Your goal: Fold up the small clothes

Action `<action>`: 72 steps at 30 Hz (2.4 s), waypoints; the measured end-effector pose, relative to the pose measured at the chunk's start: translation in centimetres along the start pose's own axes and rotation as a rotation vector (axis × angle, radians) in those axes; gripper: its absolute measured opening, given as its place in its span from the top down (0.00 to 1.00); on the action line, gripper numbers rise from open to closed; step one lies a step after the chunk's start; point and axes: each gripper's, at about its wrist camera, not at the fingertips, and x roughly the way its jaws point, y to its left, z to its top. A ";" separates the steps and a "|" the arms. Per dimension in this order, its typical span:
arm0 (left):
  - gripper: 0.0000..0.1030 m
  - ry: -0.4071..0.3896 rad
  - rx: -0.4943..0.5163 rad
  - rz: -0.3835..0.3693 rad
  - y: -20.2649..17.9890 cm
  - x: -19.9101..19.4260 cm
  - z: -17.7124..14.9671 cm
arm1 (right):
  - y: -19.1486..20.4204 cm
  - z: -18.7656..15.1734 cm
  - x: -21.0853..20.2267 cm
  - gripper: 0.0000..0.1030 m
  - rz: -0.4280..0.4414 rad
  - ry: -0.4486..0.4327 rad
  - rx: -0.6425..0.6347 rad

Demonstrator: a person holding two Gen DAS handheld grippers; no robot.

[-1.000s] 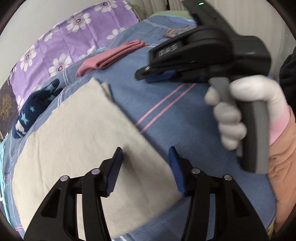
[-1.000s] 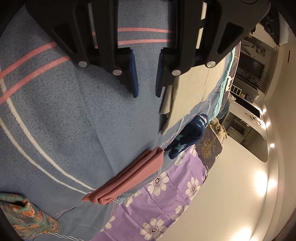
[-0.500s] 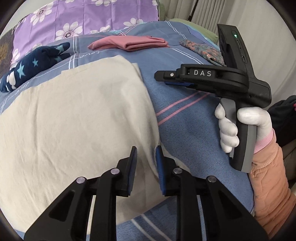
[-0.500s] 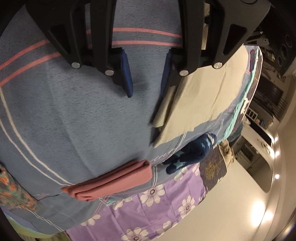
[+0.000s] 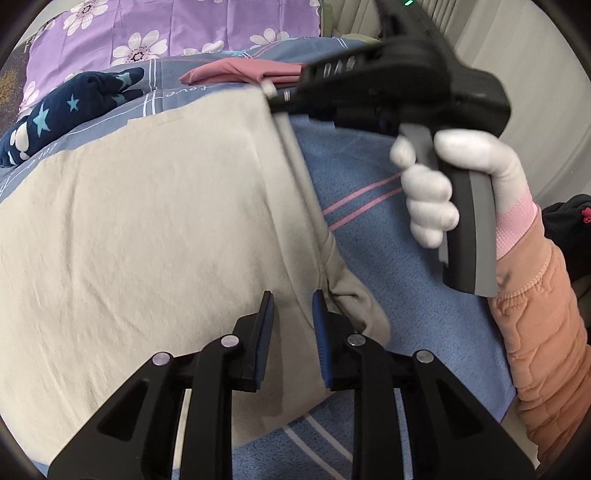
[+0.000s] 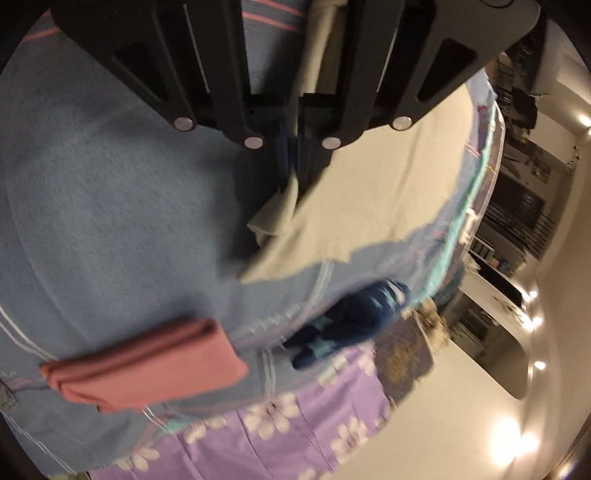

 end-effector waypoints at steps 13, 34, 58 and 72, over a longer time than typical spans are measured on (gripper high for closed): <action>0.81 0.025 0.117 -0.243 -4.7 2.0 0.0 | -3.5 -0.1 1.1 0.98 -0.087 -0.041 0.031; 0.62 -0.059 0.060 -0.189 1.3 -3.8 -3.0 | 2.0 -5.6 1.7 1.00 -0.169 0.120 -0.220; 0.69 -0.276 -0.530 0.122 32.6 -17.5 -18.5 | 19.8 -6.1 6.2 0.76 -0.288 0.088 -0.488; 0.59 -0.280 -0.398 -0.052 30.8 -15.6 -16.8 | 29.0 -7.4 15.8 0.70 -0.241 0.225 -0.631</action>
